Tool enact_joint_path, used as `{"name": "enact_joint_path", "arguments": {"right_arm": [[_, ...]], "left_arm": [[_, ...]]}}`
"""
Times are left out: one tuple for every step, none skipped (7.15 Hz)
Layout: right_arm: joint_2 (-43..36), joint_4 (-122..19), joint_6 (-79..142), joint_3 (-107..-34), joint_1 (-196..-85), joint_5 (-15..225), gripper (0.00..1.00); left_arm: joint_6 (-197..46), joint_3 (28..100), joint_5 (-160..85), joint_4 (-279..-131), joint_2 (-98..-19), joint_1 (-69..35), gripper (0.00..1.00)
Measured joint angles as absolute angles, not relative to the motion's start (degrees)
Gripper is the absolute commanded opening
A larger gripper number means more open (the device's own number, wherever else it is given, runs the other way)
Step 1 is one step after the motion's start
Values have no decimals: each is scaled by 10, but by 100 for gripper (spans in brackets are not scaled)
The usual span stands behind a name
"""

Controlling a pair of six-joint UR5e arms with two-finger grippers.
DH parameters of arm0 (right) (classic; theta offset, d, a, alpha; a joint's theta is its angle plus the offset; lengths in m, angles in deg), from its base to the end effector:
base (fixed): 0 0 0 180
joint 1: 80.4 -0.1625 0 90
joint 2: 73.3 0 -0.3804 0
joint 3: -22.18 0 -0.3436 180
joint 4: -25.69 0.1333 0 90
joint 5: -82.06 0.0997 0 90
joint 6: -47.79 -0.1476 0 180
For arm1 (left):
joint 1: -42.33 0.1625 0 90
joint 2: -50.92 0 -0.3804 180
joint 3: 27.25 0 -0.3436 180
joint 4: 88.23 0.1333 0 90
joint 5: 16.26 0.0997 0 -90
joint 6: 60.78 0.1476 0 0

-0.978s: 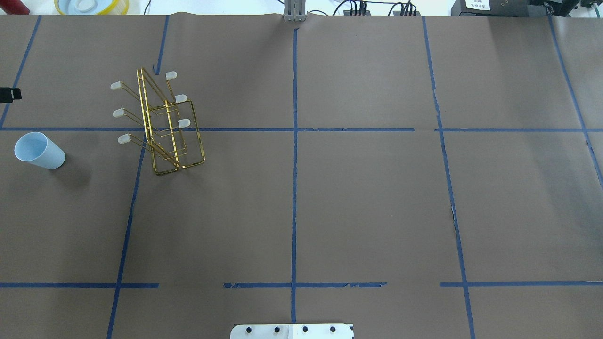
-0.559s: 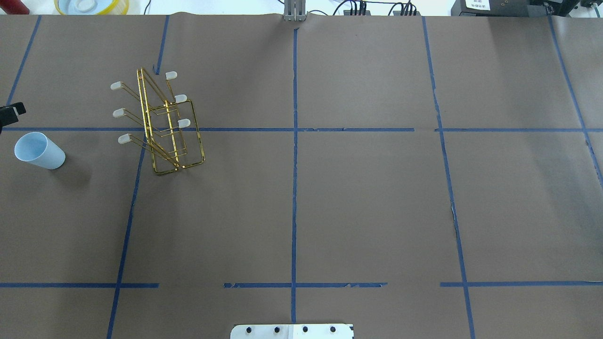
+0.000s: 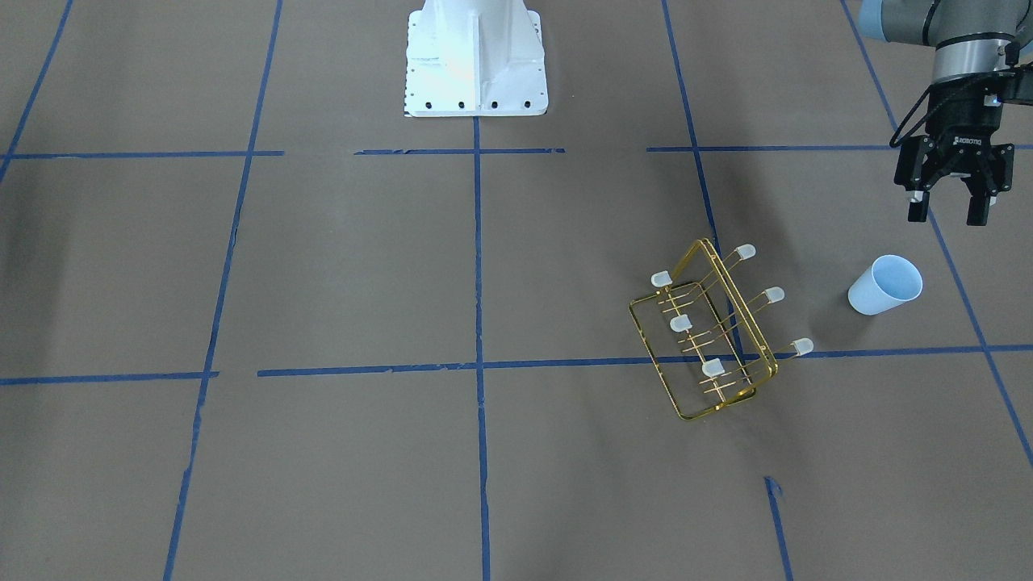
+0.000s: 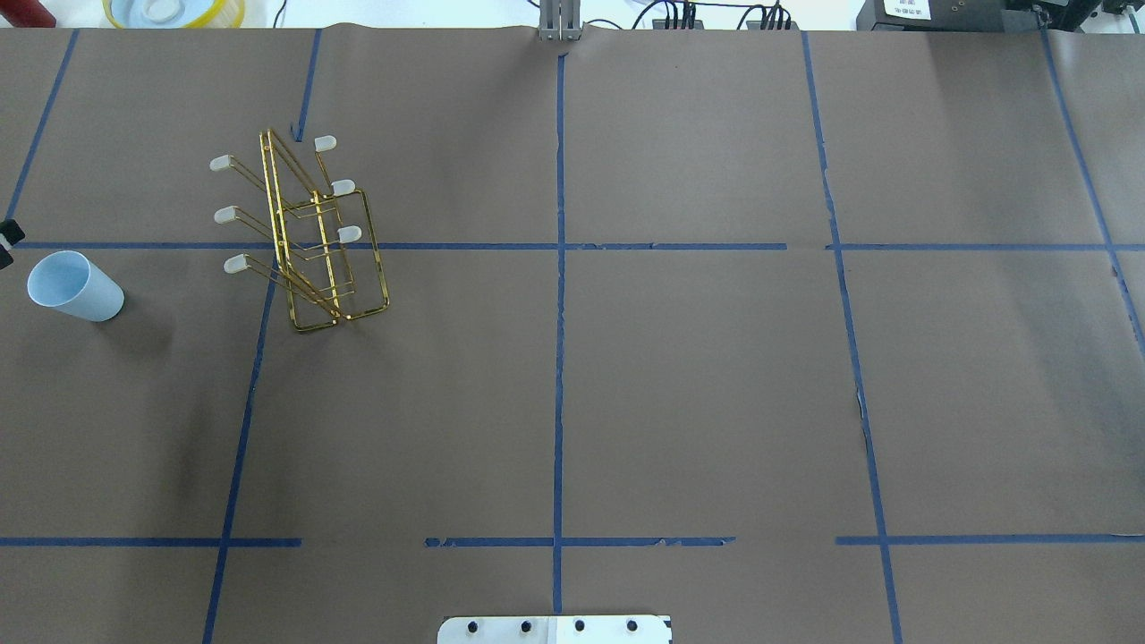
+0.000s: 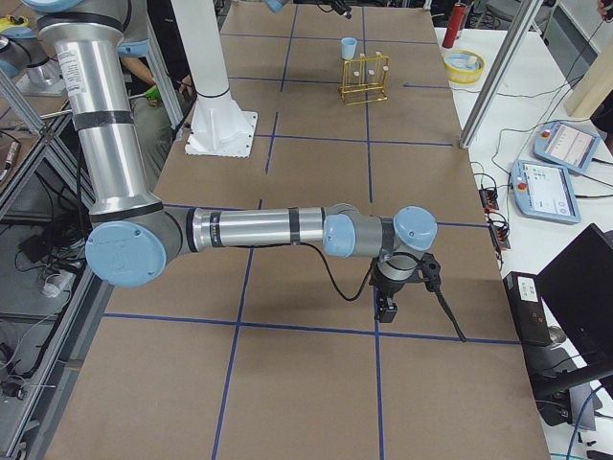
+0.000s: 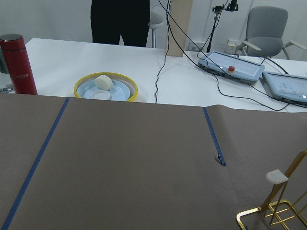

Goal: Hang cup on cup holder
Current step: 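Move the left gripper toward the light blue cup's side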

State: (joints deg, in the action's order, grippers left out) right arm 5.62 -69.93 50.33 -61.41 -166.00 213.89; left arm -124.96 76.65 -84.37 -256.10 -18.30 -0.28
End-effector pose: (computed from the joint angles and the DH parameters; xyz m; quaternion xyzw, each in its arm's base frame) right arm -0.0046 -0.5146 0.6195 -0.0135 -0.3568 -0.0536 0.9325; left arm 0.1434 -0.3878 0.5097 0.4484 0.3845 -0.2258 0.7747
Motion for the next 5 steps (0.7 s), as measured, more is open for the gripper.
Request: {"name": "enact_joint_path", "arguments": {"right_arm": [[56, -699, 503, -614, -1660, 2139, 100], [56, -699, 503, -614, -1660, 2139, 100], [56, -699, 503, -614, -1660, 2139, 100], [56, -699, 503, -614, -1660, 2139, 100], [56, -699, 503, -614, -1660, 2139, 100]], "left_arm": [[-1261, 745, -802, -2581, -182, 18, 100], [-1271, 724, -764, -2596, -182, 40, 100], [-1280, 705, -731, -2606, -184, 60, 100], [-1286, 690, -696, -2610, -187, 83, 100], [-1288, 675, -662, -2611, -192, 106, 100]]}}
